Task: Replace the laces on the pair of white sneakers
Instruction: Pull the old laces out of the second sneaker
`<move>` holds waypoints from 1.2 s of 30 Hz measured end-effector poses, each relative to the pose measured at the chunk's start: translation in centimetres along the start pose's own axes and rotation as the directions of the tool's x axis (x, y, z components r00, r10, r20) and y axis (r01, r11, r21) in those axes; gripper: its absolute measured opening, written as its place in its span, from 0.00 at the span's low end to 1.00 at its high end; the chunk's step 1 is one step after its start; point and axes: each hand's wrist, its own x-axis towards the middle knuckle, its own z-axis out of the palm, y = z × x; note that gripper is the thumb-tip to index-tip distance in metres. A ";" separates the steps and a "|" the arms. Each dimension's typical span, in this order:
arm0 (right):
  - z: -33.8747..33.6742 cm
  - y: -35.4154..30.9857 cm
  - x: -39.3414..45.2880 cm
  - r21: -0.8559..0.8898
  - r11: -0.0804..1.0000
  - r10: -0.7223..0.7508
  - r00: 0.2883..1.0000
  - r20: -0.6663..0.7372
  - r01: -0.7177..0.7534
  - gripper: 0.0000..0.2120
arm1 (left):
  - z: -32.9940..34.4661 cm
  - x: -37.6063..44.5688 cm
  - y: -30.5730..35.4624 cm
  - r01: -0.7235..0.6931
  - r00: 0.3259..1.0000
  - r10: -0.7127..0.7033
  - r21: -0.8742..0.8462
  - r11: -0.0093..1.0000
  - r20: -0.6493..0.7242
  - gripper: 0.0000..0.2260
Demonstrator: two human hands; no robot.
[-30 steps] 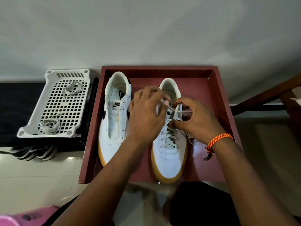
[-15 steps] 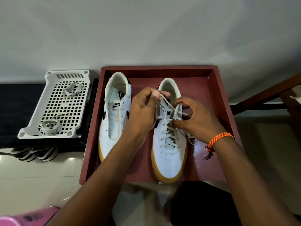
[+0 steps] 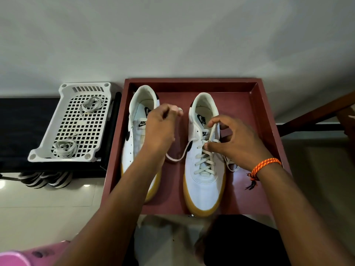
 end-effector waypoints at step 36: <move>0.6 -0.3 0.5 0.006 0.995 -0.101 0.991 -0.091 0.102 0.09 | -0.8 -1.3 -0.3 -0.485 0.862 0.319 0.456 0.746 0.394 0.09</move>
